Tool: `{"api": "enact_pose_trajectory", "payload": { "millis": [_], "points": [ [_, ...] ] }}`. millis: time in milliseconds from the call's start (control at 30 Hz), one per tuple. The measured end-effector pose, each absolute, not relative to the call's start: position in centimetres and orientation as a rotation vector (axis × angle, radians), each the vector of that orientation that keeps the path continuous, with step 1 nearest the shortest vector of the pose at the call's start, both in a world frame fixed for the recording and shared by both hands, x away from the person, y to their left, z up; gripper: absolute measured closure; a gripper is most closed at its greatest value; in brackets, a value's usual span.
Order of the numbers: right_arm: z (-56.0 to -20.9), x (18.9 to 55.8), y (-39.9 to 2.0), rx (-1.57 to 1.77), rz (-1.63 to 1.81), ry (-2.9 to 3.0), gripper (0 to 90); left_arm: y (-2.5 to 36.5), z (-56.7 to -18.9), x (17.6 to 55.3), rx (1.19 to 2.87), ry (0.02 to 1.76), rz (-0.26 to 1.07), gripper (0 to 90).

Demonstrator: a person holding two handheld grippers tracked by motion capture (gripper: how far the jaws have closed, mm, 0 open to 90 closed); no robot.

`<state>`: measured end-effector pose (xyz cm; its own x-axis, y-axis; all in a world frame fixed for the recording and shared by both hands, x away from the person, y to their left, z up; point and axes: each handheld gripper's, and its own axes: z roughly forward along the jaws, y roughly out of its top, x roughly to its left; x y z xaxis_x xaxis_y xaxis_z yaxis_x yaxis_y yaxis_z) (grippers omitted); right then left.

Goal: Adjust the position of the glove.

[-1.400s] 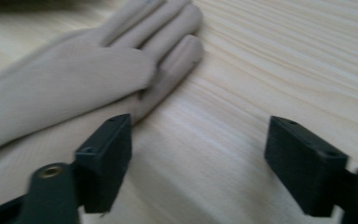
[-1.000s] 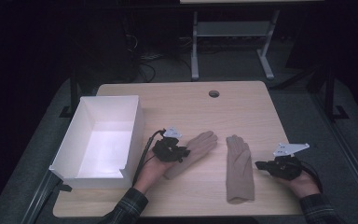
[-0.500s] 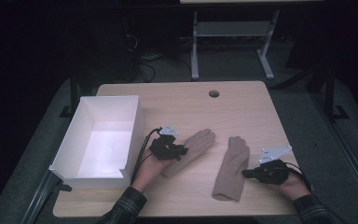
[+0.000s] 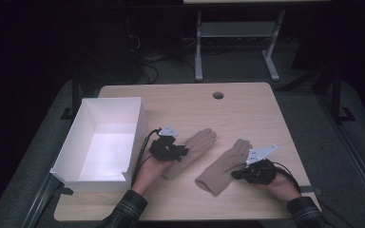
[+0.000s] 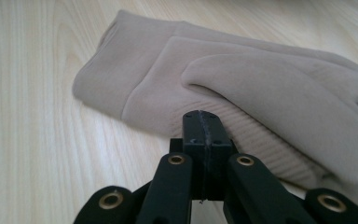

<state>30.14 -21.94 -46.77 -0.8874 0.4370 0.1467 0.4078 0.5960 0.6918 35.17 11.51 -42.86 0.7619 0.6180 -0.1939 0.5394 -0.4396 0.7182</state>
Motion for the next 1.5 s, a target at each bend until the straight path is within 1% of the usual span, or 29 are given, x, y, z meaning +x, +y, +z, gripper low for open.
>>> {"api": "enact_pose_trajectory", "payload": {
  "millis": [100,200,267,300,333,367,433,467,500,533,600,667,700,733,767,833,933,1000,1300,1500],
  "points": [
    [-46.7,30.4,-21.0,0.714,1.183,2.778,89.8,11.5,-42.7,35.1,2.134,0.865,0.126,79.6],
    [-46.7,30.4,-21.1,0.711,1.180,2.779,89.7,11.6,-42.5,35.2,2.132,0.864,0.129,79.5],
    [-46.5,30.4,-21.5,0.723,1.190,2.761,82.0,11.6,-42.4,35.2,2.125,0.863,0.129,79.6],
    [-46.3,30.3,-22.1,0.754,1.198,2.729,73.4,11.4,-42.3,35.3,2.120,0.863,0.124,79.6],
    [-46.2,30.3,-22.4,0.774,1.194,2.707,66.6,11.4,-42.2,35.3,2.125,0.861,0.122,79.6],
    [-46.2,30.3,-22.4,0.774,1.194,2.707,66.6,11.4,-42.2,35.3,2.125,0.861,0.122,79.6],
    [-46.1,30.2,-23.1,0.816,1.183,2.657,60.0,11.2,-41.9,35.4,2.124,0.854,0.122,79.6],
    [-46.0,30.2,-23.5,0.843,1.181,2.634,55.7,11.1,-41.8,35.4,2.124,0.853,0.123,79.5],
    [-46.1,30.2,-24.2,0.877,1.169,2.598,48.6,11.0,-41.7,35.4,2.122,0.848,0.122,79.6],
    [-46.1,30.2,-24.2,0.877,1.169,2.598,48.6,10.8,-41.7,35.4,2.115,0.854,0.117,79.6],
    [-46.2,30.3,-24.8,0.925,1.149,2.568,40.1,10.4,-41.6,35.3,2.125,0.850,0.119,79.6],
    [-46.3,30.5,-25.4,0.956,1.128,2.530,34.2,10.1,-41.5,35.3,2.130,0.842,0.118,79.5],
    [-46.4,30.8,-26.0,0.998,1.119,2.490,28.1,9.6,-41.3,35.2,2.132,0.832,0.115,79.6],
    [-46.4,30.8,-26.0,0.998,1.119,2.490,28.1,9.6,-41.3,35.2,2.132,0.832,0.115,79.6],
    [-46.4,30.9,-26.3,1.015,1.107,2.470,25.2,9.4,-41.2,35.1,2.132,0.830,0.113,79.6],
    [-46.9,31.3,-27.1,1.077,1.064,2.420,22.1,8.5,-41.0,35.1,2.131,0.811,0.108,79.5],
    [-47.3,31.7,-27.7,1.120,1.046,2.397,20.8,8.0,-40.9,35.0,2.124,0.811,0.109,79.5],
    [-47.9,32.2,-28.3,1.163,1.006,2.372,18.0,7.2,-40.9,34.9,2.134,0.794,0.108,79.5],
    [-48.2,32.6,-29.3,1.220,1.018,2.320,13.8,4.7,-40.7,34.6,2.145,0.775,0.100,79.5],
    [-48.3,32.6,-29.2,1.232,1.012,2.315,13.0,3.2,-40.9,34.4,2.156,0.758,0.101,79.5]
  ]
}}
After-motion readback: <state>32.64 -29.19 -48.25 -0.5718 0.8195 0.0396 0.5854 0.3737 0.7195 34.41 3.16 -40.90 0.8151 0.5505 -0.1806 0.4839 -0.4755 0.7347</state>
